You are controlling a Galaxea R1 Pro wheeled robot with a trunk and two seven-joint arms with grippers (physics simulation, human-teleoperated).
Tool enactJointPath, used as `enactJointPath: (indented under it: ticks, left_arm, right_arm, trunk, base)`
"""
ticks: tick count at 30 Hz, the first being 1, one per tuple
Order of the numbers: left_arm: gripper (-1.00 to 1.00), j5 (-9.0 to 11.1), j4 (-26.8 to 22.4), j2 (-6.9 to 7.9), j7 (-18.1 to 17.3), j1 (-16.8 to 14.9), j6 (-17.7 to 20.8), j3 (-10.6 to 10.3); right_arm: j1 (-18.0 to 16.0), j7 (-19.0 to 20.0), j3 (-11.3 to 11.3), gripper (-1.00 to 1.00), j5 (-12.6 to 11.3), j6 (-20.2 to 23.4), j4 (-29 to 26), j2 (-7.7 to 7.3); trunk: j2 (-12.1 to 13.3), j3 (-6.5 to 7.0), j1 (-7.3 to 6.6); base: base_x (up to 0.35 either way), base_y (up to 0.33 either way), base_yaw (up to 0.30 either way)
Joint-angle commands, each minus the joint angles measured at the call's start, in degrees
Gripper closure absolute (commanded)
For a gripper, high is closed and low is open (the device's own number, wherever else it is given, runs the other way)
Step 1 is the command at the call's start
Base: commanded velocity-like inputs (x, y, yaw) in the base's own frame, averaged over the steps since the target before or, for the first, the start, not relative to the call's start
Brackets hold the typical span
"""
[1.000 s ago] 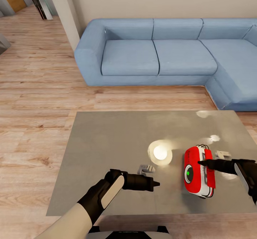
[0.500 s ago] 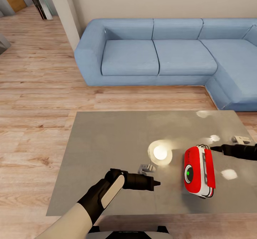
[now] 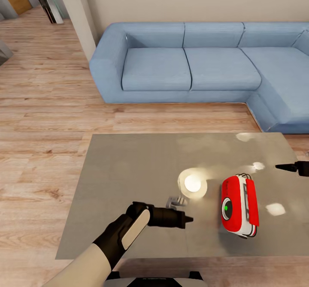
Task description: Turn on the radio receiver that's on the table in the living room.
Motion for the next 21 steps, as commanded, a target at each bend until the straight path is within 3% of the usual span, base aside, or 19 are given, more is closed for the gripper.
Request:
enactJointPath:
  ticks: [1, 4, 21]
  left_arm:
    - [1.0, 0.0, -0.4, 0.01, 0.0, 0.0, -0.1, 0.0]
    - [1.0, -0.1, -1.6, 0.03, 0.2, 0.0, 0.2, 0.0]
    - [1.0, 0.2, -3.0, -0.16, 0.7, -0.3, -0.4, 0.2]
  right_arm:
    - [0.0, 1.1, 0.0, -1.0, 0.1, 0.0, 0.0, -0.47]
    - [0.0, 2.8, 0.0, -1.0, 0.2, 0.0, 0.3, -1.15]
    - [-0.3, 3.6, 0.3, -1.0, -0.2, 0.0, 0.3, -1.53]
  trunk:
    - [0.0, 0.0, 0.0]
    - [0.0, 0.0, 0.0]
    - [0.0, 0.0, 0.0]
  base:
    - [0.0, 0.0, 0.0]
    - [0.0, 0.0, 0.0]
    - [0.0, 0.0, 0.0]
